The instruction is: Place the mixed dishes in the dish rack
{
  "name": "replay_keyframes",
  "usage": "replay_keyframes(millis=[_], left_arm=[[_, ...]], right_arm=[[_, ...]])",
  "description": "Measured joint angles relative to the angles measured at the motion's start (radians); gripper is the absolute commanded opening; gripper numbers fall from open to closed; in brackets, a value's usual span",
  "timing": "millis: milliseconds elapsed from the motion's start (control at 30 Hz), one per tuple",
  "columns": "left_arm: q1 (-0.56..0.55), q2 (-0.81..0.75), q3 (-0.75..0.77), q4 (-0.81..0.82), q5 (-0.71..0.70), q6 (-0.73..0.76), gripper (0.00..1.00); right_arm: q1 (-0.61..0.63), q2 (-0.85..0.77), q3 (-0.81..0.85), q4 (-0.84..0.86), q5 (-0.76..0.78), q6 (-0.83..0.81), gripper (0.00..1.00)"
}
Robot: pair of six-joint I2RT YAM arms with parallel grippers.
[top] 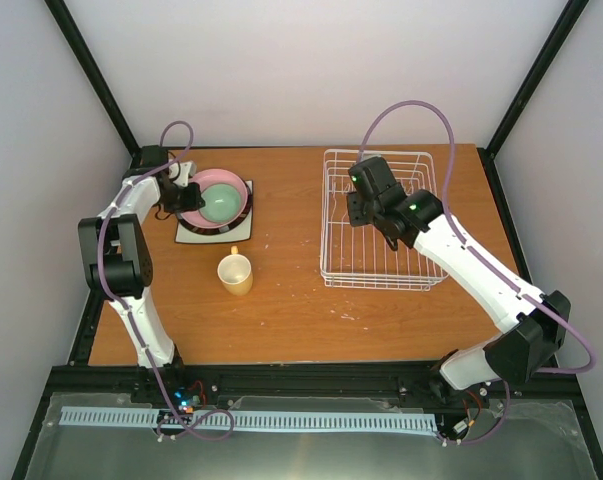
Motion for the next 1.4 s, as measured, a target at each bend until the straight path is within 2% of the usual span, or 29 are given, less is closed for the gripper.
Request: replay_keyframes(millis=[267, 400, 533, 600, 700, 833, 1000, 1167, 1333, 1400], left_arm=[[0.000, -0.041, -0.007, -0.009, 0.063, -0.001, 0.01], [0.000, -0.157, -0.010, 0.003, 0.231, -0.020, 0.00], [-0.014, -0.316, -0.016, 0.111, 0.488, -0.092, 0.01], [-0.044, -0.393, -0.034, 0.212, 0.616, -0.147, 0.01], [-0.126, -0.503, -0.135, 0.462, 0.802, -0.301, 0.01], [-0.240, -0.581, -0.317, 0.830, 0.978, -0.562, 0.01], [-0.311, -0.579, -0.427, 1.155, 1.052, -0.811, 0.01], [-0.332, -0.571, -0.430, 1.332, 1.069, -0.922, 0.01], [-0.354, -0.519, -0.430, 1.479, 1.077, -1.015, 0.01], [-0.366, -0.492, -0.430, 1.514, 1.076, -1.041, 0.01]], right_arm=[[0.000, -0.018, -0.039, 0.031, -0.010, -0.010, 0.48], [-0.017, -0.058, -0.076, 0.104, -0.073, -0.031, 0.59], [-0.150, -0.145, -0.164, 0.251, -0.315, -0.018, 0.64], [-0.251, -0.189, -0.233, 0.340, -0.478, 0.012, 0.65], [-0.344, -0.207, -0.314, 0.449, -0.699, 0.066, 0.67], [-0.366, -0.185, -0.422, 0.623, -1.020, 0.177, 0.69], [-0.369, -0.130, -0.519, 0.920, -1.351, 0.397, 0.73], [-0.369, -0.122, -0.568, 1.216, -1.548, 0.627, 0.78], [-0.370, -0.119, -0.614, 1.525, -1.639, 0.867, 0.78], [-0.371, -0.079, -0.637, 1.768, -1.652, 1.056, 0.79]])
